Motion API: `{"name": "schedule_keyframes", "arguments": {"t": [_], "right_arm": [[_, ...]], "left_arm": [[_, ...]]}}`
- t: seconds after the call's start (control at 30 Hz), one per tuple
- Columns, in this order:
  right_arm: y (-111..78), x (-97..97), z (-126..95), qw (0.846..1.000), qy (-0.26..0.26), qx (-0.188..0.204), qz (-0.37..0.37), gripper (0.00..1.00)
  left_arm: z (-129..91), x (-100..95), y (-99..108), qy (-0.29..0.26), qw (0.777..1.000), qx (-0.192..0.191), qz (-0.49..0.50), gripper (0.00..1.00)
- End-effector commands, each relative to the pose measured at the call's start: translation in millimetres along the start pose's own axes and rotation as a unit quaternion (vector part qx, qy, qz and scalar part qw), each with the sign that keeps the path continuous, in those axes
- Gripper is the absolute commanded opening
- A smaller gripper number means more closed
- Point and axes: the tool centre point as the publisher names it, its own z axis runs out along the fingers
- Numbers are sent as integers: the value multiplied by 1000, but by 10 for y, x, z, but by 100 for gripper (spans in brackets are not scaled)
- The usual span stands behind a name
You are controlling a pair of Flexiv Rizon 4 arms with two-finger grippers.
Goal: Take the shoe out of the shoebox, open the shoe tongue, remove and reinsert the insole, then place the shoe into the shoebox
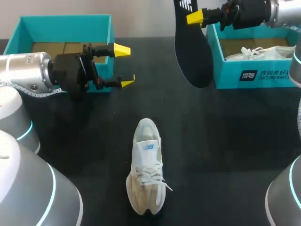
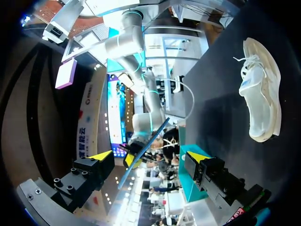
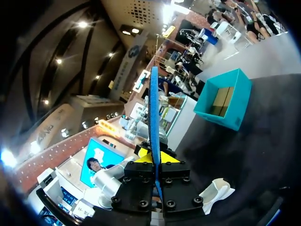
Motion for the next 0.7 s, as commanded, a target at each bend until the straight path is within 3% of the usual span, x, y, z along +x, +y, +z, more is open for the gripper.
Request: {"name": "schedule_keyframes", "arguments": {"t": [0.03, 0.33, 0.47, 0.7], "right_arm": [[154, -22, 161, 999, -11, -12, 33, 0], [209, -155, 397, 995, -12, -36, 89, 0], [211, -216, 495, 994, -7, -60, 94, 0], [209, -228, 510, 994, -7, -60, 89, 0]], "left_arm": [[6, 6, -5, -1, 1000, -1, 1, 100], [102, 76, 262, -7, 999, -30, 20, 100], [154, 61, 280, -5, 1000, -23, 20, 100], [164, 50, 302, 4, 999, -24, 22, 100]]}}
